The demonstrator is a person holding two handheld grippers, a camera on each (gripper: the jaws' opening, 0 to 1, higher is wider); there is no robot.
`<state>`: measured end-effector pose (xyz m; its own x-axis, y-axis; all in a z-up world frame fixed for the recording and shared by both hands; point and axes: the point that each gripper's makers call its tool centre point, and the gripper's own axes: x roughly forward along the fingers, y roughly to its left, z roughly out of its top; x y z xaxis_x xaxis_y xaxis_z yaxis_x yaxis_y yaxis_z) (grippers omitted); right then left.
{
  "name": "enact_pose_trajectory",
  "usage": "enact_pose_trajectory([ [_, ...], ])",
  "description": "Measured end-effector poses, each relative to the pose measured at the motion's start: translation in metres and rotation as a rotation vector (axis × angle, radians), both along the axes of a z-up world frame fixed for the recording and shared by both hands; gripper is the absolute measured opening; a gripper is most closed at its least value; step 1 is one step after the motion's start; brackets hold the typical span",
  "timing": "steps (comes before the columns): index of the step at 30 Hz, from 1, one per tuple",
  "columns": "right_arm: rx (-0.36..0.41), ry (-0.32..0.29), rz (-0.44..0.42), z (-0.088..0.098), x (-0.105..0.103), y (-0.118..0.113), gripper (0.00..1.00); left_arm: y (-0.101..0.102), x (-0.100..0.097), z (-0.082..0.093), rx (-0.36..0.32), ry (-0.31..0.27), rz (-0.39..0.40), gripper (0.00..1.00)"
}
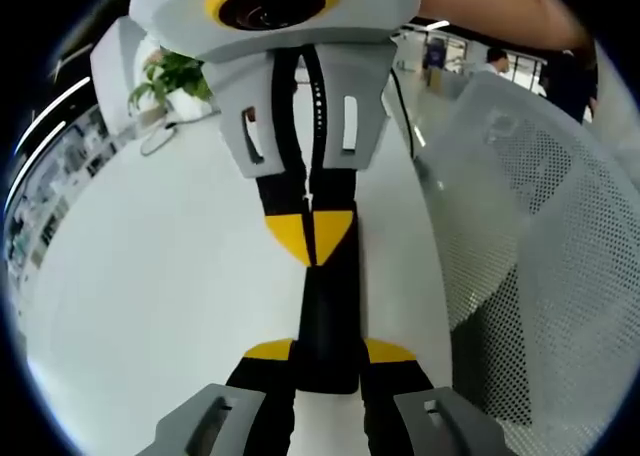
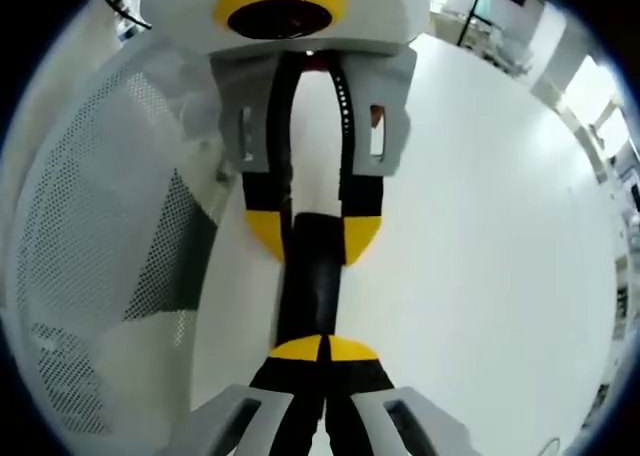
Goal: Press the specified remote control buttons in sequence, fully releasing each button before pressing the next.
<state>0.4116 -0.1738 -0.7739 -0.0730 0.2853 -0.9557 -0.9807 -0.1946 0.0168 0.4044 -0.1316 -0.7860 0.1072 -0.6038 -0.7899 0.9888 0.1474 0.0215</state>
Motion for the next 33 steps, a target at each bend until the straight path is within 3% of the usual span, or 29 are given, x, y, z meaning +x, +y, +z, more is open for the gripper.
enact_pose_trajectory([
  [10, 0.025, -0.017, -0.034, 0.012, 0.004, -0.006, 0.00, -0.001, -0.001, 0.001, 0.002, 0.001, -0.001, 0.23],
  [33, 0.022, -0.014, -0.012, 0.013, -0.008, -0.003, 0.00, 0.000, -0.002, 0.001, 0.002, 0.001, 0.000, 0.23],
])
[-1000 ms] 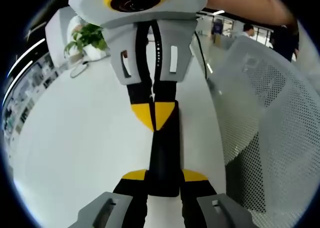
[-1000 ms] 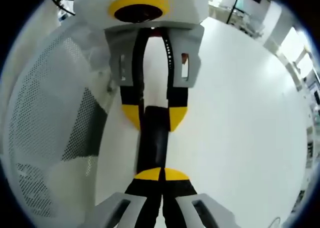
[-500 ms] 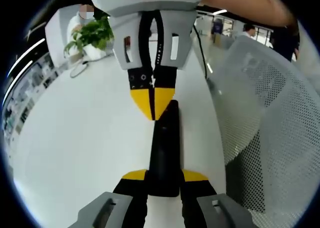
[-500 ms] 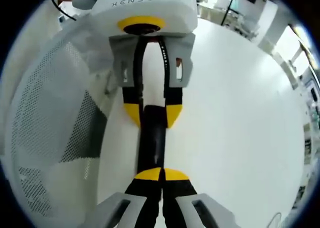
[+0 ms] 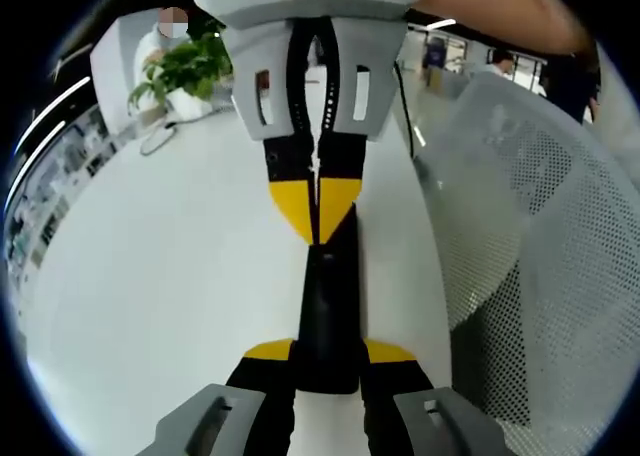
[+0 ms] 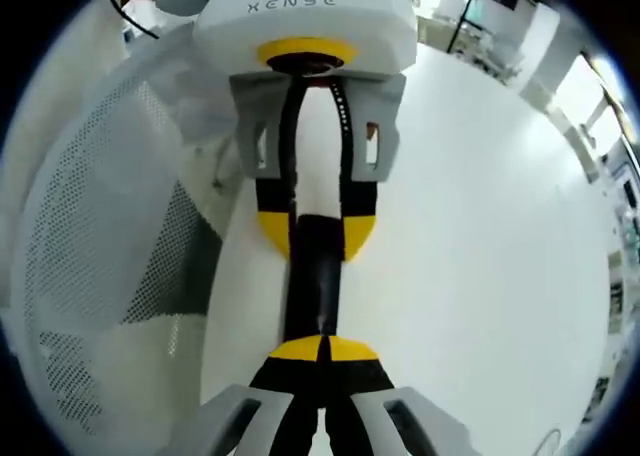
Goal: Press the specified remote control buttons in sequence, fully releasing each button before pressing the next.
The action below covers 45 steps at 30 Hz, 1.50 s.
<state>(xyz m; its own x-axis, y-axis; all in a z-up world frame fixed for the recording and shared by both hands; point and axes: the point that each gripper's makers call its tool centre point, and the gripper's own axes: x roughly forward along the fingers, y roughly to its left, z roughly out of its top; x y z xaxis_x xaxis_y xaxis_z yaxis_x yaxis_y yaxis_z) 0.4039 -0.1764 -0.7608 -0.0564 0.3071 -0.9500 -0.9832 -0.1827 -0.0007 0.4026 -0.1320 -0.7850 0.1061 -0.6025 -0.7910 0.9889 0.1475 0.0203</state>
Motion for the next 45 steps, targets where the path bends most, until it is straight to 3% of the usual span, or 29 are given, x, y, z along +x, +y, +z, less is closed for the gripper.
enact_pose_trajectory([
  [45, -0.048, 0.013, 0.047, -0.013, -0.009, 0.006, 0.00, 0.001, 0.001, -0.002, -0.005, -0.006, -0.003, 0.23],
])
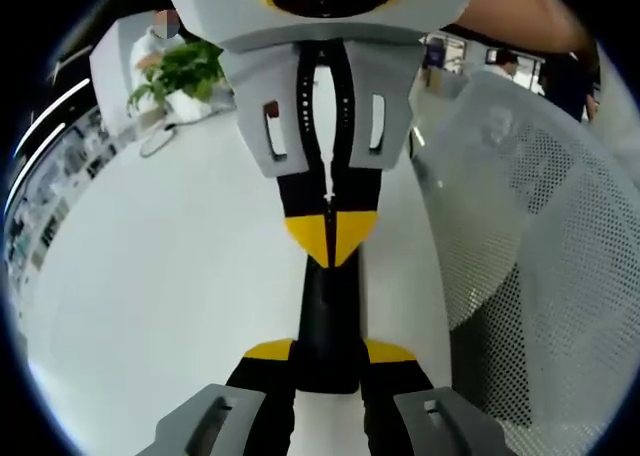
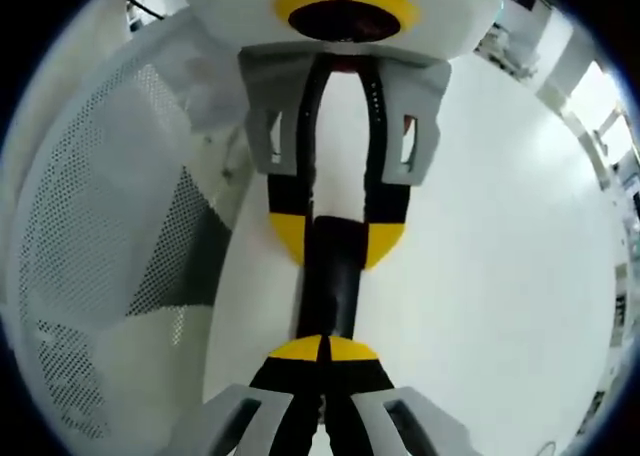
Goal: Press the specified remote control buttons in sequence, fully releasing each button before pressing the next.
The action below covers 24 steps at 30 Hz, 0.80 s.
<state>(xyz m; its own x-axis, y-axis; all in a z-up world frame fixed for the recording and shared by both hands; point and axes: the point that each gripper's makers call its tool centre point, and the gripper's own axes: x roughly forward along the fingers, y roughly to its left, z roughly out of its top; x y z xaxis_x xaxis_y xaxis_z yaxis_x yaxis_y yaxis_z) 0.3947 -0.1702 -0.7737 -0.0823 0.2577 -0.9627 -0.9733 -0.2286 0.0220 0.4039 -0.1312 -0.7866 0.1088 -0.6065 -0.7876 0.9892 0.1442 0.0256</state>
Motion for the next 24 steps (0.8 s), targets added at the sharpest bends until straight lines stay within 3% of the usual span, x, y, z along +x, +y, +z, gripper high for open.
enact_pose_trajectory([
  [16, 0.010, -0.020, -0.003, 0.001, 0.001, -0.002, 0.00, -0.001, -0.002, 0.002, 0.003, -0.003, -0.004, 0.23],
  [24, 0.034, -0.023, -0.035, 0.012, 0.003, -0.006, 0.00, -0.001, -0.001, 0.001, 0.004, -0.002, -0.004, 0.23],
])
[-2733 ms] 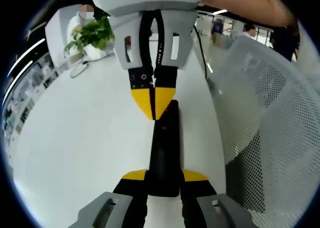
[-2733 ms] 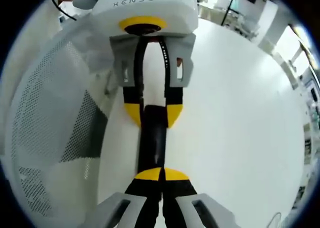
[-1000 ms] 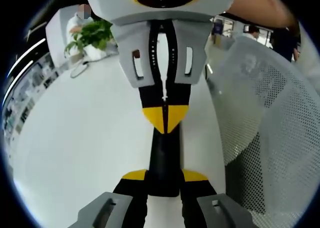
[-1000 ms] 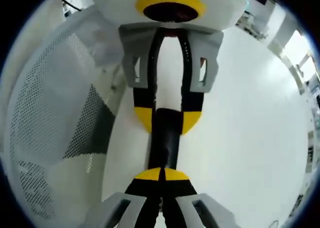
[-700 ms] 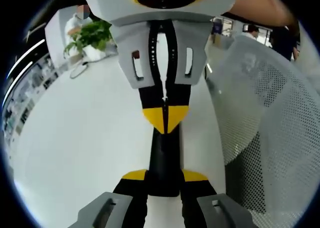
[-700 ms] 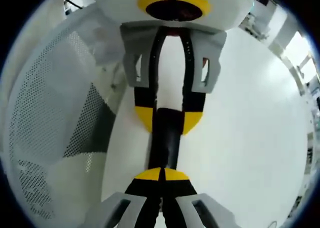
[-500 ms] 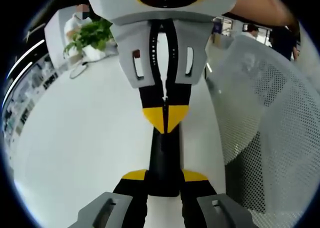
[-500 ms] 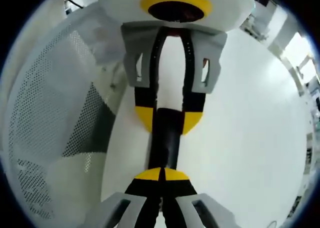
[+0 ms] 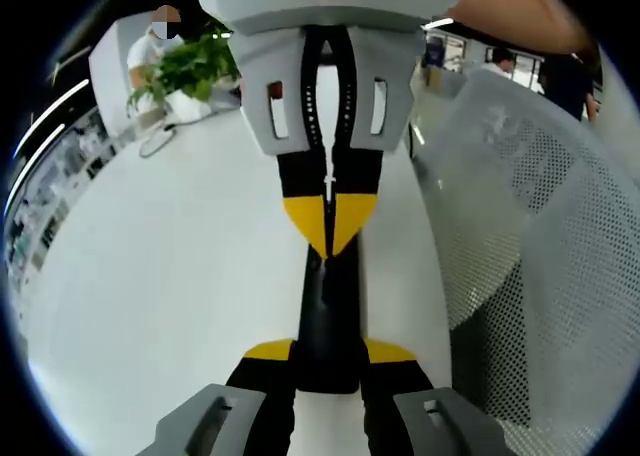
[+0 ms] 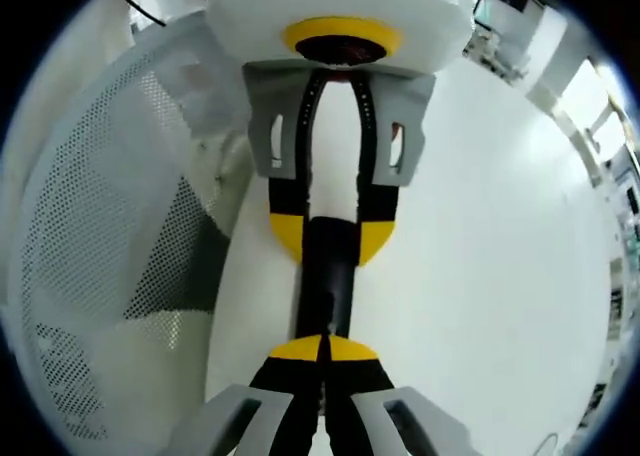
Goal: Press the specified remote control buttons in sequence, fully releasing each button before pressing the next.
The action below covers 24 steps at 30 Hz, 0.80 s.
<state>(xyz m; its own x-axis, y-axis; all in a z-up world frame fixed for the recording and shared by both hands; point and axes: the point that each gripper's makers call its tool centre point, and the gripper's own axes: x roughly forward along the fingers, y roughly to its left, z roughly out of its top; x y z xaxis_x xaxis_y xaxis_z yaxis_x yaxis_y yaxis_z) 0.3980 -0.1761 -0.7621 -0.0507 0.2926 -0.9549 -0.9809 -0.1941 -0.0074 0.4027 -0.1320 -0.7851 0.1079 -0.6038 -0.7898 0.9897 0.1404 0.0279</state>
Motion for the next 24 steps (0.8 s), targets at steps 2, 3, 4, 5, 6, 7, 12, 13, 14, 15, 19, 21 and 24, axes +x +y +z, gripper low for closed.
enact_pose_trajectory([
  [2, 0.005, -0.001, -0.005, 0.0009, 0.0003, -0.0006, 0.00, -0.0008, -0.0011, 0.0015, 0.000, 0.000, 0.000, 0.23],
  [3, 0.006, -0.002, -0.008, 0.0012, 0.0001, -0.0010, 0.00, -0.0006, -0.0008, 0.0010, 0.001, 0.000, 0.000, 0.23],
  [4, 0.005, -0.002, -0.008, 0.0012, -0.0002, -0.0014, 0.00, -0.0004, -0.0005, 0.0007, 0.000, 0.000, 0.001, 0.23],
  [5, 0.004, -0.002, -0.009, 0.0011, -0.0008, -0.0018, 0.00, -0.0001, 0.0000, 0.0002, 0.000, 0.000, 0.001, 0.23],
  [6, 0.003, -0.001, -0.007, 0.0010, -0.0017, -0.0024, 0.00, 0.0002, 0.0004, -0.0003, 0.001, -0.001, 0.001, 0.23],
  [7, 0.003, -0.002, -0.007, 0.0012, -0.0023, -0.0026, 0.00, 0.0005, 0.0007, -0.0007, 0.002, -0.001, 0.002, 0.23],
  [12, 0.012, -0.005, -0.008, 0.0052, -0.0037, -0.0021, 0.00, 0.0010, 0.0009, -0.0008, 0.003, 0.000, 0.002, 0.23],
  [13, 0.014, -0.005, -0.008, 0.0061, -0.0038, -0.0020, 0.00, 0.0008, 0.0009, -0.0006, 0.004, 0.000, 0.002, 0.23],
  [14, 0.015, -0.006, -0.008, 0.0066, -0.0039, -0.0020, 0.00, 0.0007, 0.0007, -0.0004, 0.006, -0.001, 0.002, 0.23],
  [15, 0.017, -0.007, -0.008, 0.0071, -0.0040, -0.0022, 0.00, 0.0003, 0.0002, -0.0002, 0.007, -0.001, 0.002, 0.23],
  [19, 0.015, -0.008, -0.008, 0.0074, -0.0052, -0.0033, 0.00, 0.0004, 0.0004, -0.0004, 0.009, -0.002, 0.003, 0.23],
  [21, 0.013, -0.008, -0.007, 0.0074, -0.0057, -0.0040, 0.00, 0.0000, -0.0004, 0.0003, 0.009, -0.002, 0.003, 0.23],
  [24, 0.015, -0.008, -0.007, 0.0081, -0.0068, -0.0039, 0.00, 0.0007, 0.0007, -0.0012, 0.010, -0.002, 0.004, 0.23],
])
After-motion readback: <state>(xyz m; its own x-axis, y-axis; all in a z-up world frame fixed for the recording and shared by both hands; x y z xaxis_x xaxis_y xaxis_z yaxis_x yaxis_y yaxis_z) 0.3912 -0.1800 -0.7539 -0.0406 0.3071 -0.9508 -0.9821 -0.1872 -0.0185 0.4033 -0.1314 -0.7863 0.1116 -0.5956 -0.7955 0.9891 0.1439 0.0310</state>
